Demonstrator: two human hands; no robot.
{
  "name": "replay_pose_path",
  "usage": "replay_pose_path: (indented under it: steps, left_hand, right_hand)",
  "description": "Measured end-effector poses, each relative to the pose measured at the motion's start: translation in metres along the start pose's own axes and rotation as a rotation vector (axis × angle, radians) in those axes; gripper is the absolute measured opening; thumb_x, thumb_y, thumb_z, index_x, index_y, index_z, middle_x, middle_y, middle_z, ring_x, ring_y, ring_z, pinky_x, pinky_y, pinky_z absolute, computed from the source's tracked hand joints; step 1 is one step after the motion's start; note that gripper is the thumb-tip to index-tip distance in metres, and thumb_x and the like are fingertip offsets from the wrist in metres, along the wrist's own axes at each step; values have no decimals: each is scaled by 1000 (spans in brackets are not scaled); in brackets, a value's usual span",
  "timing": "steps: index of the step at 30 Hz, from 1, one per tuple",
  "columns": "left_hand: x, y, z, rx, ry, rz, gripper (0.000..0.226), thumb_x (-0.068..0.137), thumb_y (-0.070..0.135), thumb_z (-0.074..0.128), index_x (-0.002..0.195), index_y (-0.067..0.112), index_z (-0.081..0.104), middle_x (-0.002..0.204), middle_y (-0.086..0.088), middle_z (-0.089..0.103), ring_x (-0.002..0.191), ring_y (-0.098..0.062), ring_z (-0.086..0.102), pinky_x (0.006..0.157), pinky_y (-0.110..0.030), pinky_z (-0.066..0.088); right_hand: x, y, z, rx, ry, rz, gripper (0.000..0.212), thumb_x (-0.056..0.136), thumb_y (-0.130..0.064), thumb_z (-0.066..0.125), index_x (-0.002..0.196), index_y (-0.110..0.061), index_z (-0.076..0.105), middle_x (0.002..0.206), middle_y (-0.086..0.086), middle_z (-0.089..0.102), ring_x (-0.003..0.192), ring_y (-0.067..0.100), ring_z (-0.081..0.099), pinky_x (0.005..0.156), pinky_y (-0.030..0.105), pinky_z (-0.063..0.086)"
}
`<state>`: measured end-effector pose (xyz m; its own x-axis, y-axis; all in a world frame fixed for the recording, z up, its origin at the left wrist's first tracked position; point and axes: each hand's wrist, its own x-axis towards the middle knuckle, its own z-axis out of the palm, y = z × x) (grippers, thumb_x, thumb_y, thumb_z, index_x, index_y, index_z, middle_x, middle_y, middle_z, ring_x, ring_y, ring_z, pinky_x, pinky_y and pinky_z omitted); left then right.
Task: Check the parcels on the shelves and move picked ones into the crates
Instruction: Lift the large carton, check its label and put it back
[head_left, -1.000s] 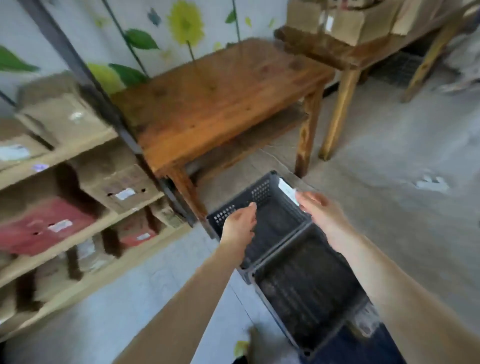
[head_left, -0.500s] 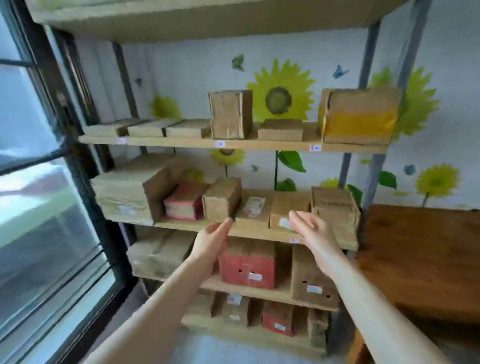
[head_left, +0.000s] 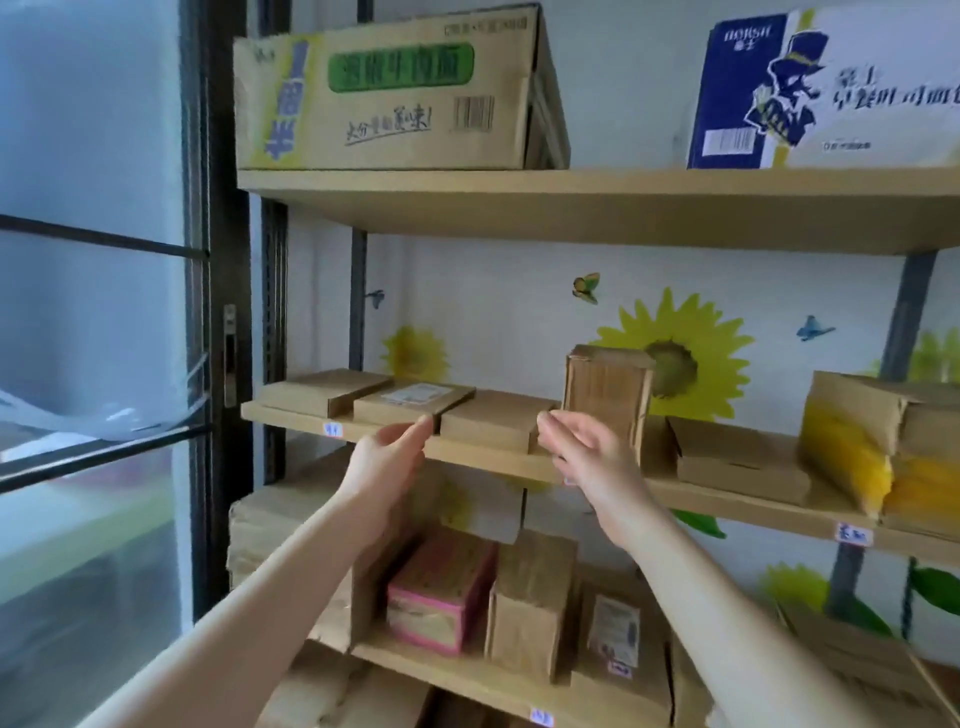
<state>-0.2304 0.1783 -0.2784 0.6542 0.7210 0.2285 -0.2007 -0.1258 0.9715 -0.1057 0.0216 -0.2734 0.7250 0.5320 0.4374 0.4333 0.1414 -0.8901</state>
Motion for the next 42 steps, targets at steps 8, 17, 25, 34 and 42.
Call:
replay_pose_path:
  steps: [8, 17, 25, 34, 42]
  left_hand:
    - [142, 101, -43, 110, 207, 343, 25, 89, 36, 56, 106, 18, 60, 92, 3, 64, 85, -11, 60, 69, -23, 45]
    - [236, 167, -109, 275, 455, 650, 37, 88, 32, 55, 120, 13, 58, 113, -2, 62, 87, -9, 54, 69, -19, 39]
    - [341, 191, -199, 334, 631, 621, 64, 88, 39, 53, 139, 4, 34, 139, -20, 43, 126, -35, 42, 100, -42, 36]
    - [402, 189, -216, 166, 364, 671, 46, 84, 54, 52, 101, 12, 58, 89, -3, 56, 70, -16, 49, 53, -22, 32]
    - [382, 195, -221, -45, 321, 637, 39, 84, 48, 55, 97, 11, 53, 82, 0, 53, 83, -17, 49, 55, -21, 32]
  right_hand:
    - [164, -96, 56, 45, 109, -383, 11, 84, -28, 64, 92, -20, 62, 92, -2, 67, 93, 9, 63, 85, 24, 47]
    - [218, -168, 81, -386, 470, -873, 20, 88, -19, 58, 101, -5, 65, 109, 9, 63, 108, 19, 57, 93, 24, 41]
    - [264, -178, 98, -580, 849, -656, 55, 89, -28, 55, 137, -9, 37, 138, 12, 45, 126, 26, 44, 101, 36, 37]
    - [275, -187, 104, -667, 968, -417, 59, 88, -39, 51, 139, -18, 31, 140, 7, 44, 124, 30, 45, 91, 34, 37]
    - [246, -205, 111, -547, 990, -446, 51, 90, -31, 50, 138, -20, 37, 142, 1, 42, 127, 22, 42, 91, 29, 32]
